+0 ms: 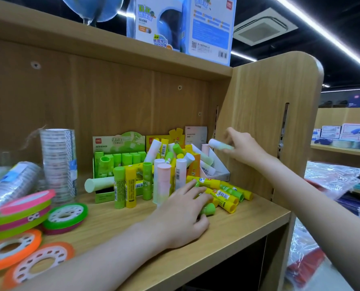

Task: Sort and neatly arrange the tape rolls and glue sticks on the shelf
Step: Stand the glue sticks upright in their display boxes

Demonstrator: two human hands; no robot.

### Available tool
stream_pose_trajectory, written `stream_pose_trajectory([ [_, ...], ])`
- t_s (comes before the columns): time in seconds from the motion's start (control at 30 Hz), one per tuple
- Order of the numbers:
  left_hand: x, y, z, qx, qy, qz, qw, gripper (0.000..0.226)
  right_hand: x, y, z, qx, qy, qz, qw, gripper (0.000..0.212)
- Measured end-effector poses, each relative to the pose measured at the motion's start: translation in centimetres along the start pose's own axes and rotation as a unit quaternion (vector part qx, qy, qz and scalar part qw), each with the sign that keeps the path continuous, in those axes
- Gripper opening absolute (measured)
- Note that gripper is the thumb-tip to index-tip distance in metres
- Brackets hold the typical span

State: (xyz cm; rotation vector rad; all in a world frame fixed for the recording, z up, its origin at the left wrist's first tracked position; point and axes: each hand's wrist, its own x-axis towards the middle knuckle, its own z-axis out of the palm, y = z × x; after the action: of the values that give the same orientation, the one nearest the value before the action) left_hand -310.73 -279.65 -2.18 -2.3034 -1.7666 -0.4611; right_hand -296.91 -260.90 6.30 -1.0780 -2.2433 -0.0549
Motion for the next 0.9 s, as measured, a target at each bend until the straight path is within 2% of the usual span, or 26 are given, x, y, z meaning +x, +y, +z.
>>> stream_pose_trajectory([
  [0.1,0.0,0.0,0.0,-0.003,0.006,-0.001,1.0,0.049,0.3,-0.4,0.0,-0.03,0.001,-0.01,1.0,0.021],
  [0.33,-0.1,-0.1,0.1,-0.004,0.012,0.005,1.0,0.051,1.0,-0.9,0.6,-0.022,-0.063,0.032,0.997,0.035],
  [0.43,-0.1,0.0,0.1,-0.006,0.015,0.007,1.0,0.049,1.5,-1.1,0.8,-0.057,-0.074,0.031,0.995,0.026],
  [0.53,0.0,-0.1,0.1,-0.008,0.013,0.007,1.0,0.051,1.3,-1.3,1.2,-0.147,-0.057,0.011,0.987,0.014],
  [0.63,0.0,-0.1,0.2,-0.003,0.012,0.009,1.0,0.063,1.0,-1.3,1.5,-0.205,-0.024,-0.007,0.978,0.011],
  [0.7,0.1,-0.2,0.2,-0.001,0.013,0.009,1.0,0.062,0.9,-0.9,1.6,-0.211,-0.009,-0.016,0.977,0.007],
  [0.8,0.0,-0.1,0.1,-0.002,0.014,0.01,1.0,0.051,0.9,-0.4,1.8,-0.216,-0.004,-0.028,0.976,0.014],
  [0.9,-0.1,-0.1,0.1,0.0,0.013,0.007,1.0,0.053,1.1,-0.1,1.7,-0.205,-0.012,-0.027,0.978,0.015],
])
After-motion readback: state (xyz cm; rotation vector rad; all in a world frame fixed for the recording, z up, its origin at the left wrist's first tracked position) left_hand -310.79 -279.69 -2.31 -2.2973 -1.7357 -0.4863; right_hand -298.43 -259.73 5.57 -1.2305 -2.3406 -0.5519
